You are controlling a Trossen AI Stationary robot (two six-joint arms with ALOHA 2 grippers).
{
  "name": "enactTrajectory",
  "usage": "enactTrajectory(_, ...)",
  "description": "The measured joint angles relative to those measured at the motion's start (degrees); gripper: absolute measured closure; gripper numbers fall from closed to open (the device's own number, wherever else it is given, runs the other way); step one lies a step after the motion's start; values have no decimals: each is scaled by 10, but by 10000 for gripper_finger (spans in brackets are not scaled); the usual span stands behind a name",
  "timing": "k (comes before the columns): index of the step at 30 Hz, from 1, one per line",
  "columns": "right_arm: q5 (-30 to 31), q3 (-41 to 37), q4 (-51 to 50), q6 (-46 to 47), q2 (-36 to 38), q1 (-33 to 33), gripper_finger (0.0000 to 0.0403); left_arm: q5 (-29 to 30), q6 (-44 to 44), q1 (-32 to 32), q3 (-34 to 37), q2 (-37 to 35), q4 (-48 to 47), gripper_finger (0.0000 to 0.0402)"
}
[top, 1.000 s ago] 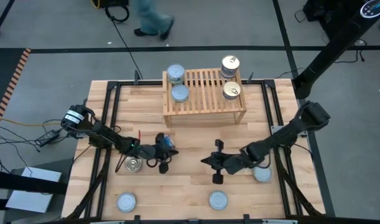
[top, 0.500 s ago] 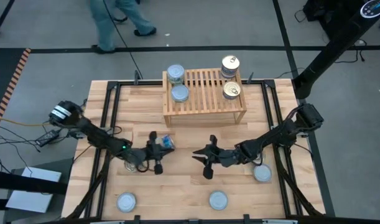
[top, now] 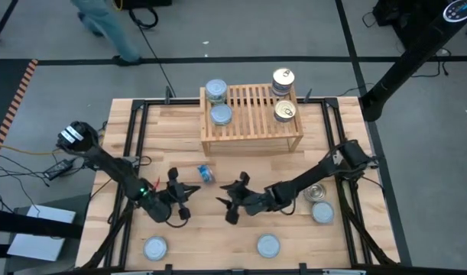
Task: Stack canned seafood by type on shelf
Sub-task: Stack the blue tuna can on top of the other blue tuna can on the shelf
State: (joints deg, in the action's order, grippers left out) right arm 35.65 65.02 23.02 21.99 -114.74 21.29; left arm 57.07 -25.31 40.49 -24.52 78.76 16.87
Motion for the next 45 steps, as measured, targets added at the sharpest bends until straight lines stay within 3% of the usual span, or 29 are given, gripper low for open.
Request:
enactTrajectory(5,39,76,-113,63,-45,-7,127,38,-5,3,0,11,-1,398)
enactTrajectory(10,39,131,-114,78,-96,-22,65,46,-7,5,0,12,0,398)
enactTrajectory(17,117,178,-133,70,-151,-35,29,53,-9,9,0,12,0,398)
enactTrajectory(24,132,185,-128,91,-160,-47,36,54,-9,9,0,12,-1,398)
enactTrajectory(36,89,185,-89,75,-165,-88,45,54,-9,9,0,12,-1,398)
enactTrajectory(40,66,185,-90,73,-165,-88,83,54,-9,9,0,12,-1,398)
enactTrajectory(45,61,185,-90,36,-165,-88,173,53,-9,9,0,12,-1,398)
